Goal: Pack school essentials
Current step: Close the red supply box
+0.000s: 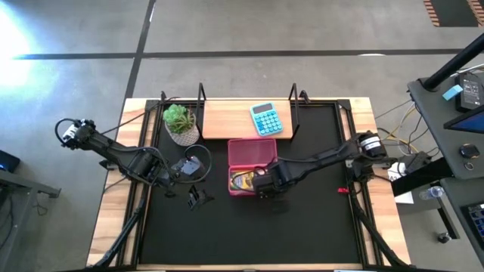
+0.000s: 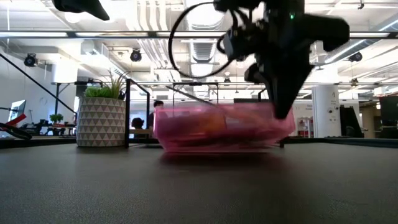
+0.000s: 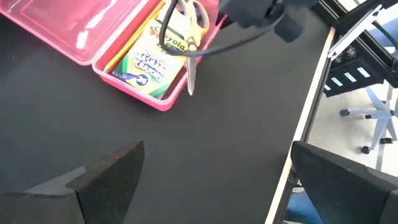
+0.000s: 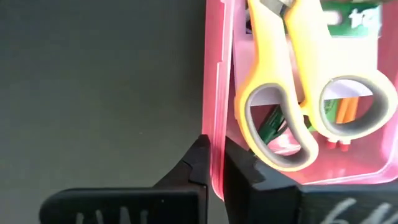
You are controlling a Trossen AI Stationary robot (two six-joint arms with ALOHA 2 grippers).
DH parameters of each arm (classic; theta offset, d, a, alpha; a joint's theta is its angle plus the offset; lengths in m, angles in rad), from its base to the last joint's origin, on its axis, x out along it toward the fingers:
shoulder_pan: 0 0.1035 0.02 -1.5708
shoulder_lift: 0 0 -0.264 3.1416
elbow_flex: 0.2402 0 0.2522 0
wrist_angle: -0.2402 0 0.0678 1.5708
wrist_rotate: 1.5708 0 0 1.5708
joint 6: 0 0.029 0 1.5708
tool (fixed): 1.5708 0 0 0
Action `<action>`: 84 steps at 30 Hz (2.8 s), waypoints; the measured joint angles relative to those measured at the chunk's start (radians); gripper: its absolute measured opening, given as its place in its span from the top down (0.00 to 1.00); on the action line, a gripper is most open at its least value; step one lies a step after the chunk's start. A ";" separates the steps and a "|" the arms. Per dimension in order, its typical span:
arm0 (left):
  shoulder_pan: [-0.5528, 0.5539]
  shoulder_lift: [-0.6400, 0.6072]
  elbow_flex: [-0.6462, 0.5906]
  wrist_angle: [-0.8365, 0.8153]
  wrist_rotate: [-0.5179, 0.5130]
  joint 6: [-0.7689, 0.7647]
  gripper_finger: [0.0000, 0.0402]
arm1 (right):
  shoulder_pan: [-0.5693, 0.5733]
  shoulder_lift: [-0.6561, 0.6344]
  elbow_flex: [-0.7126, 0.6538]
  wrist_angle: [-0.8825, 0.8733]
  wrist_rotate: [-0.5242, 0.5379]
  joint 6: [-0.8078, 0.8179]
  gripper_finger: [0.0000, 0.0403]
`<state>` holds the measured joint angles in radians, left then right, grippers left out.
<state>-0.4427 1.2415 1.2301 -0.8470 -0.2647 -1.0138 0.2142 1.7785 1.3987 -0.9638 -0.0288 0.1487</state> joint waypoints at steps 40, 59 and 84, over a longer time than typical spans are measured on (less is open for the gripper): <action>0.024 0.226 -0.085 0.377 -0.022 0.364 0.03 | -0.001 -0.089 -0.061 0.082 0.004 0.102 0.47; 0.158 0.301 -0.093 0.372 -0.032 0.494 0.03 | -0.089 -0.459 -0.415 0.394 0.216 0.278 0.47; 0.122 0.309 -0.348 0.610 -0.138 0.154 0.03 | -0.421 -0.515 -0.513 0.607 0.237 0.404 0.47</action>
<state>-0.3206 1.5509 0.8821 -0.2368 -0.4024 -0.8593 -0.2068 1.2633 0.8857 -0.3566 0.2082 0.5528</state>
